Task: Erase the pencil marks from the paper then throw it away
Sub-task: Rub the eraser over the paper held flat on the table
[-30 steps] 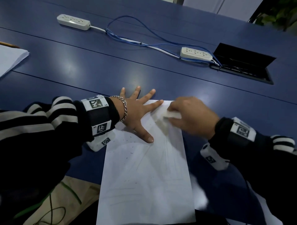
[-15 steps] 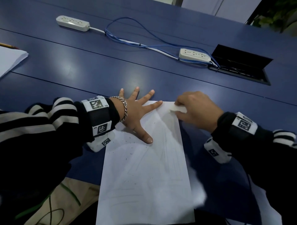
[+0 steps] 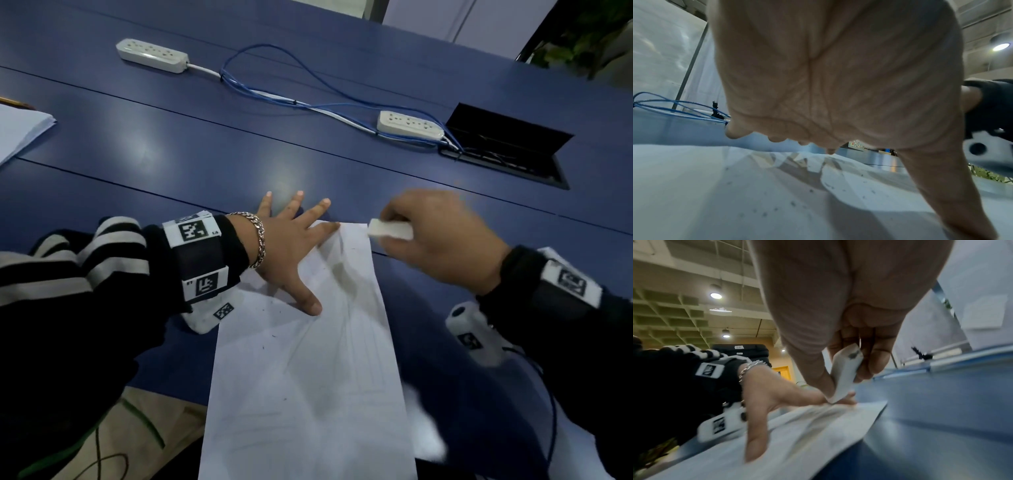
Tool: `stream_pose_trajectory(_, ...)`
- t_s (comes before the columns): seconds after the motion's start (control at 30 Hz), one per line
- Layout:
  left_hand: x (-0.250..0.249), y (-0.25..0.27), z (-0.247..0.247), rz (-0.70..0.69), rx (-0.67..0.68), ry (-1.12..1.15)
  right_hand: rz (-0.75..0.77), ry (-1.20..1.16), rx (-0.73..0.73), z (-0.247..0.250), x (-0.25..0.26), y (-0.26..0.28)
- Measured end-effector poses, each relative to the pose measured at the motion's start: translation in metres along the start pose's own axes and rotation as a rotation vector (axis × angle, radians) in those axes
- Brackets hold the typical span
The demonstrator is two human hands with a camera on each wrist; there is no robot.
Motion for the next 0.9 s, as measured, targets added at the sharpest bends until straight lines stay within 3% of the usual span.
stream_pose_trajectory(0.17, -0.001, 0.001, -0.004, -0.001, 0.056, 0.002, 0.035, -0.123, 0.145, -0.050, 0.019, 0.018)
stream_pose_trajectory(0.43, 0.004, 0.000, -0.006, 0.016, 0.076, 0.024, 0.017, 0.005, 0.043, -0.036, 0.017, 0.001)
stream_pose_trajectory(0.57, 0.005, 0.001, -0.008, 0.029, 0.062, 0.050, 0.123, -0.110, 0.149, -0.059, 0.048, 0.006)
stream_pose_trajectory(0.73, 0.005, 0.002, -0.007, 0.055, 0.073, 0.049, 0.004, 0.026, 0.089, -0.043, 0.018, -0.013)
stream_pose_trajectory(0.9, 0.004, 0.002, -0.007, 0.044, 0.077, 0.020, 0.144, -0.039, 0.069, -0.049, 0.062, 0.007)
Point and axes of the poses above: each hand's wrist, its own y-axis away from the middle knuckle, its own z-axis out of the back of the hand, x = y × z, the point moved 8 cm from there along -y, towards the middle knuckle, and after that the axes turned 2 degrees about z, right-handed, at the moved point
